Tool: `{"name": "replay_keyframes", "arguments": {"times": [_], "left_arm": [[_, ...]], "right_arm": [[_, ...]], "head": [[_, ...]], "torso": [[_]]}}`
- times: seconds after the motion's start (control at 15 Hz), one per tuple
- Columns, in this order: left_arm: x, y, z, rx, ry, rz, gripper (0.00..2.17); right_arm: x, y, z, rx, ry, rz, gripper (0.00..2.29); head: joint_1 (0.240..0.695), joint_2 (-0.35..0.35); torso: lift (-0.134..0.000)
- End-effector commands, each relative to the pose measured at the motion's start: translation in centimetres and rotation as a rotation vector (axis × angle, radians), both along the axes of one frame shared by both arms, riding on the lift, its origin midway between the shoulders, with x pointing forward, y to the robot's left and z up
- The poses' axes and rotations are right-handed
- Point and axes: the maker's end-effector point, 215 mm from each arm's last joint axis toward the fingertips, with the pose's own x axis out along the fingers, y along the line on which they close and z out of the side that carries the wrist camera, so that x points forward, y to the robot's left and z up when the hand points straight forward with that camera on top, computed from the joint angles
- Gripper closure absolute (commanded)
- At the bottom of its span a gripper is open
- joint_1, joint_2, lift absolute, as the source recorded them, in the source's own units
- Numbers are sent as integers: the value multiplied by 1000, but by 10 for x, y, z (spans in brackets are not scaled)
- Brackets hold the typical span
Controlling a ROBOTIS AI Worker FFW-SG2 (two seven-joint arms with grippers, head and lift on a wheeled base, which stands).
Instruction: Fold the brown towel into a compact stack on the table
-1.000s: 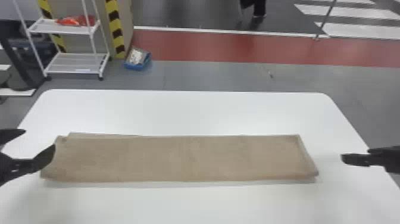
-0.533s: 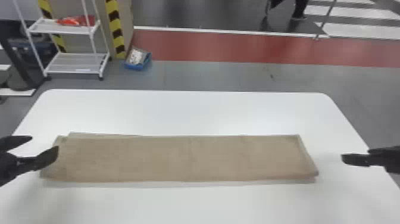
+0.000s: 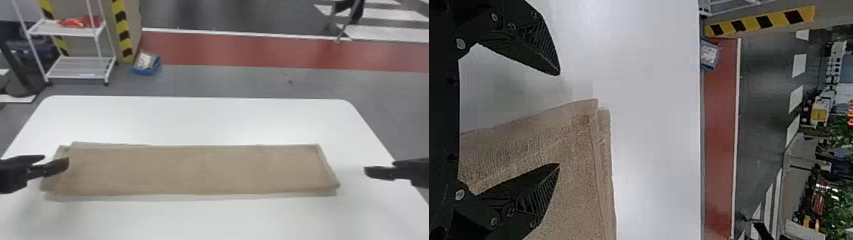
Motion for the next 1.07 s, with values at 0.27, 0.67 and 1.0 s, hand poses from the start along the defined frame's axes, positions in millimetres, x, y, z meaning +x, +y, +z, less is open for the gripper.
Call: {"name": "replay_keyframes", "arguments": {"times": [0.27, 0.67, 1.0], "left_arm": [[1, -7, -8, -36, 38, 6, 1001], [-3, -13, 0, -31, 10, -2, 1156], [2, -32, 40, -56, -90, -29, 1156]], "right_arm": [[-1, -2, -7, -5, 8, 3, 49], [1, -6, -12, -9, 14, 6, 49], [0, -7, -13, -15, 19, 3, 49]], "head": [[695, -114], [695, -125], [695, -138]], "torso": [[-124], [-124], [-124]]}}
